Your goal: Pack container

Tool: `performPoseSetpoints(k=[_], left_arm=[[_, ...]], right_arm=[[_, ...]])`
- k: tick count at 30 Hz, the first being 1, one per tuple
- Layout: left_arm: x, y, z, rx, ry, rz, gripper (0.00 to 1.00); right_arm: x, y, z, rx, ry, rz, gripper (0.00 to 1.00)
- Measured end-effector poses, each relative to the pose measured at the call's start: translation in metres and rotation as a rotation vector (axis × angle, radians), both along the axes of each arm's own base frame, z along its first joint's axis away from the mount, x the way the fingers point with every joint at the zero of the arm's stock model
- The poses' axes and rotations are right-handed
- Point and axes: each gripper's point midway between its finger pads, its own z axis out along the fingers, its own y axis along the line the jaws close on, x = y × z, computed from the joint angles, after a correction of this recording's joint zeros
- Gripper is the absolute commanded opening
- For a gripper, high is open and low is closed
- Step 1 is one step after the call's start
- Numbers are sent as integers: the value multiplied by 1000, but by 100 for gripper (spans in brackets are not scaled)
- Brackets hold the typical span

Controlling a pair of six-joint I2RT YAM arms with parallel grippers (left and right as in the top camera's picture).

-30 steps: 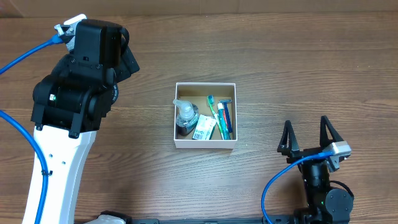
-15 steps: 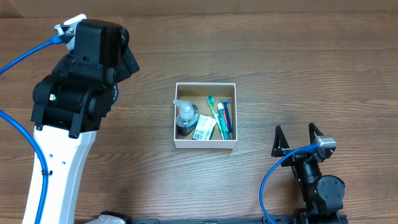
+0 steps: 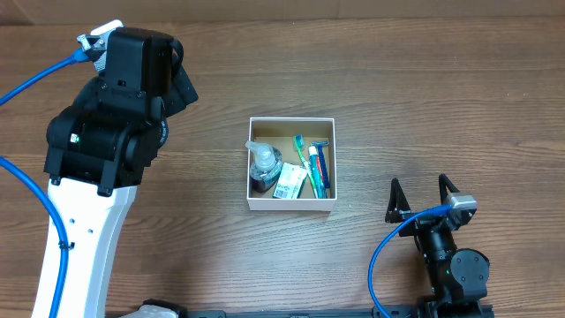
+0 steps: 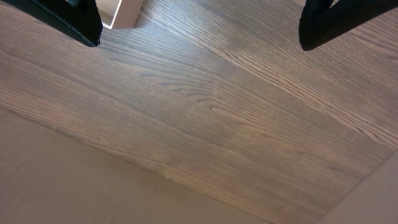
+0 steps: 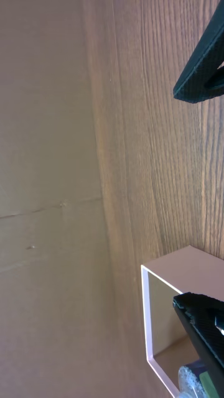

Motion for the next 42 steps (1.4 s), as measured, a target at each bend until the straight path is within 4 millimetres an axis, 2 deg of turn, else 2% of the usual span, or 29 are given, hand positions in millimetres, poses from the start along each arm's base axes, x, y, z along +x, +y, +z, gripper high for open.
performPoseSetpoints(k=[20,23,25,27,30,32,35,36,37,39,42], left_arm=[[0,0,0,0,-1,0,100],[-5,1,6,-5,-20,0,100],[-17,5,20,-16,-59,0,100],[-44,12,37,-28,-104,0,100],[-105,27,63,-56,-182,-7,100],[-156,38,79,-88,-268,-19,100],[-224,54,90,-131,-390,-35,100],[-261,63,93,-154,-465,-41,100],[-275,66,92,-160,-487,-43,100],[-305,73,77,-167,-493,-48,100],[-338,80,61,-186,-530,-45,100]], right_arm=[[0,0,0,-2,0,0,100],[0,0,0,-2,0,0,100],[0,0,0,-2,0,0,100],[0,0,0,-2,0,-1,100],[0,0,0,-2,0,-1,100],[0,0,0,-2,0,-1,100],[0,0,0,-2,0,-1,100],[0,0,0,-2,-1,0,100],[0,0,0,-2,1,-1,100],[0,0,0,-2,0,0,100],[0,0,0,-2,0,0,100]])
